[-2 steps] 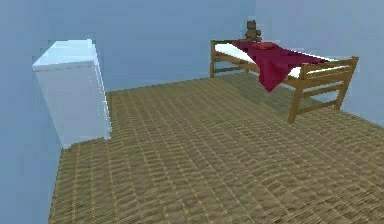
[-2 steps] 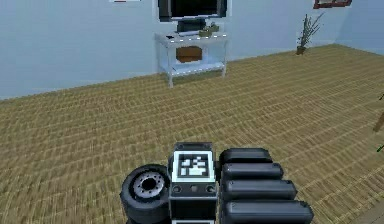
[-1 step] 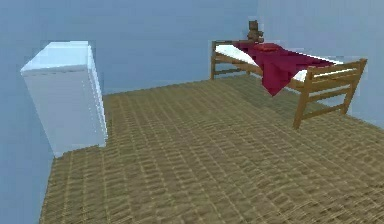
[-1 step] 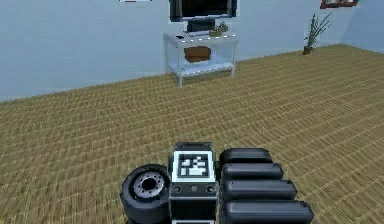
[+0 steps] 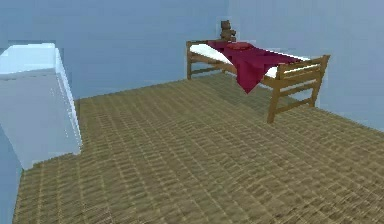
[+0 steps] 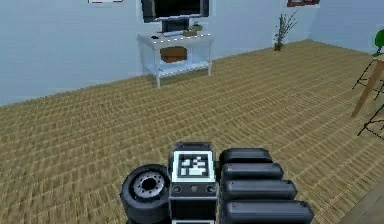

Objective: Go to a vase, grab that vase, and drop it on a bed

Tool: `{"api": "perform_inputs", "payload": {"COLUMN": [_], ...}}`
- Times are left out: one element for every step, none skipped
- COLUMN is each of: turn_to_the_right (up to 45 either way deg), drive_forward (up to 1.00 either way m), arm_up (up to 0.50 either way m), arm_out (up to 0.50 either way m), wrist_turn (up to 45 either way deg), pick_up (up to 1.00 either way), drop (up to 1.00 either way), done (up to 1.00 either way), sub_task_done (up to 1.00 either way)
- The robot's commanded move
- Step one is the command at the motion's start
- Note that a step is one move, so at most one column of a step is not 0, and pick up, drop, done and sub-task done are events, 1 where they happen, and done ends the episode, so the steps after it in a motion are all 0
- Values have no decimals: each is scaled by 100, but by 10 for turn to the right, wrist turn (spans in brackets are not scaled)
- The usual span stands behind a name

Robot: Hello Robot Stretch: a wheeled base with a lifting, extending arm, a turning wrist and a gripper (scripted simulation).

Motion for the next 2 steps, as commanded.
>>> {"api": "perform_inputs", "payload": {"turn_to_the_right": [0,0], "drive_forward": [100,100], "arm_up": [0,0], "arm_out": [0,0], "wrist_turn": [0,0], "pick_up": [0,0], "drop": [0,0], "done": [0,0], "sub_task_done": [0,0]}}
